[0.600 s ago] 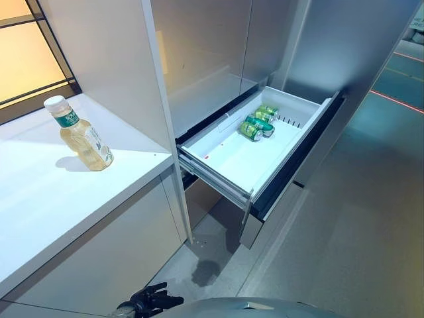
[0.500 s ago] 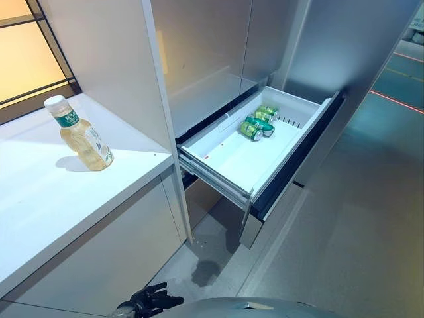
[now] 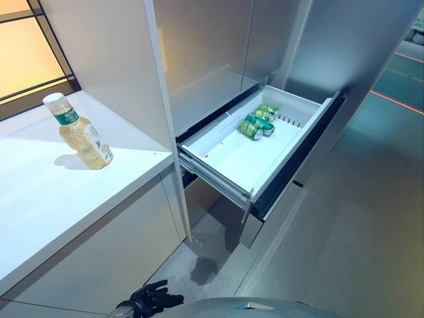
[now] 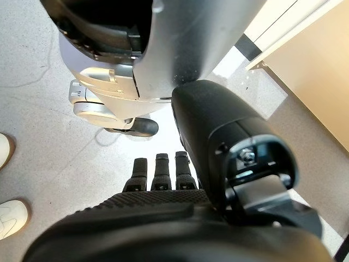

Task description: Put drinks into fridge and close the fridge

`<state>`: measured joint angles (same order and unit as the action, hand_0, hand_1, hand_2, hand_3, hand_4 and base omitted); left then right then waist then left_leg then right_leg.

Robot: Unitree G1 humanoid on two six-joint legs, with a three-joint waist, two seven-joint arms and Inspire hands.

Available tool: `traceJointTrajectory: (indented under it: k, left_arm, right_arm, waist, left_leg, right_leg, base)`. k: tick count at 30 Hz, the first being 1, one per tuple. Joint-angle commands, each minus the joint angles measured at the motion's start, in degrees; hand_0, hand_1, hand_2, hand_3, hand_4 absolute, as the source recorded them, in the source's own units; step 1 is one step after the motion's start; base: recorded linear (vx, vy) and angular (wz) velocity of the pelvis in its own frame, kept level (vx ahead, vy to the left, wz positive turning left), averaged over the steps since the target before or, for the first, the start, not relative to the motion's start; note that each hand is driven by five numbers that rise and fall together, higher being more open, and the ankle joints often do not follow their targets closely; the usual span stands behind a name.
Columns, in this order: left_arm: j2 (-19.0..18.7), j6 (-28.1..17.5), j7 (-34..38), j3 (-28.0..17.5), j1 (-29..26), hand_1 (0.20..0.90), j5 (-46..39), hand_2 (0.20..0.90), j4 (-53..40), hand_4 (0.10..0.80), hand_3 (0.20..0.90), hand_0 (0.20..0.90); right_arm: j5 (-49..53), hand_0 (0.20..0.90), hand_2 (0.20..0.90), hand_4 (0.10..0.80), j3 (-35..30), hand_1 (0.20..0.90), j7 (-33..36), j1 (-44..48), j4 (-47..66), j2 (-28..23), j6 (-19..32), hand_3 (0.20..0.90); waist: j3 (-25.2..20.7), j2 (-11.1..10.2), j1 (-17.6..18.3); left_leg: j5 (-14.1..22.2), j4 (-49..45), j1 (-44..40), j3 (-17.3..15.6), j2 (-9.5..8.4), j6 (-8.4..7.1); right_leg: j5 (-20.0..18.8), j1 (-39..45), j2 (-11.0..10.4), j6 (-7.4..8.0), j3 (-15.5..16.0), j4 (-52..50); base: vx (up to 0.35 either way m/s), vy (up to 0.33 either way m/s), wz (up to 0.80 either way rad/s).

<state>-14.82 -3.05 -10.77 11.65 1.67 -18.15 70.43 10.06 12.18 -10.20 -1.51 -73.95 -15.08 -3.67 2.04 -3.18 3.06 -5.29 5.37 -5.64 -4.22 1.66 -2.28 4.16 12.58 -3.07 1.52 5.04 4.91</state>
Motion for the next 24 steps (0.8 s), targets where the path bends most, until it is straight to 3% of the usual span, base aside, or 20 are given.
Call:
traceJointTrajectory:
  k: [1,10,15,20,21,22,24]
  left_arm:
    - [3.0,-4.0,-3.0,3.3,-4.0,0.9,2.6,0.9,-0.6,0.8,0.9,0.9]
    - [1.7,-11.7,-2.5,10.2,-6.0,0.9,11.8,0.9,-6.0,0.8,0.9,0.9]
    - [-0.3,-16.4,-0.5,16.2,-7.8,0.9,20.4,0.9,-12.4,0.8,0.9,0.9]
    - [-2.4,-18.9,3.0,21.4,-10.2,0.9,24.5,0.9,-19.6,0.8,0.9,0.9]
    - [-2.7,-16.9,-0.7,22.1,-10.8,0.9,19.4,0.9,-20.6,0.8,0.9,0.9]
    - [-0.9,-21.3,-0.2,22.9,-10.9,0.9,21.2,0.9,-19.4,0.8,0.9,0.9]
    - [-1.9,-20.9,3.9,23.9,-11.2,0.9,25.4,0.9,-21.9,0.8,0.9,0.9]
  right_arm:
    - [-0.2,0.9,0.9,0.8,1.6,0.9,-1.9,2.7,0.5,1.3,0.3,0.9]
    - [-1.3,0.9,0.9,0.8,3.0,0.9,-2.3,3.1,1.5,0.7,-0.1,0.9]
    - [-1.8,0.9,0.9,0.8,4.3,0.9,-2.8,3.3,2.3,0.0,-0.3,0.9]
    - [-2.3,0.9,0.9,0.8,5.2,0.9,-3.0,3.3,3.0,-0.7,-0.4,0.9]
    - [-2.5,0.9,0.9,0.8,5.3,0.9,-3.2,3.4,3.0,-0.8,-0.4,0.9]
    - [-3.2,0.9,0.9,0.8,4.4,0.9,-3.1,3.2,3.8,-0.2,-0.9,0.9]
    - [-3.1,0.9,0.9,0.8,4.8,0.9,-3.2,3.5,4.3,-0.5,-1.2,0.9]
  waist:
    - [1.2,2.6,-1.7]
    - [1.5,3.1,-1.1]
    - [1.7,3.4,-0.6]
    - [1.9,3.7,0.2]
    - [1.9,3.7,0.3]
    - [1.8,3.4,0.0]
    - [2.1,3.4,0.2]
  left_leg:
    - [8.9,-0.7,-2.1,1.1,-1.39,1.82]
    - [8.9,-0.6,-2.1,0.8,-1.38,1.83]
    - [9.0,-0.4,-2.2,0.6,-1.32,1.79]
    - [9.1,-0.4,-2.3,0.3,-1.2,1.72]
    - [9.1,-0.4,-2.3,0.3,-1.21,1.72]
    - [9.0,-0.4,-2.1,0.0,-1.19,1.77]
    - [9.1,-0.4,-2.0,0.2,-1.13,1.56]
  right_leg:
    - [-1.4,-5.2,1.4,2.35,2.9,-1.9]
    - [-1.3,-5.6,1.4,2.7,2.4,-2.3]
    - [-1.3,-5.9,1.4,3.05,2.1,-2.6]
    - [-1.4,-6.1,1.3,3.37,1.9,-2.8]
    - [-1.4,-6.1,1.3,3.43,1.8,-2.7]
    - [-1.5,-6.3,1.3,3.68,2.2,-2.9]
    - [-1.3,-6.3,1.4,3.71,2.0,-2.7]
  base:
    - [0.0,0.0,0.0]
    - [0.0,0.0,0.0]
    - [0.0,0.0,0.0]
    - [-0.004,0.019,-0.04]
    - [-0.022,-0.005,-0.04]
    - [-0.03,-0.019,-0.03]
    - [-0.035,-0.012,-0.05]
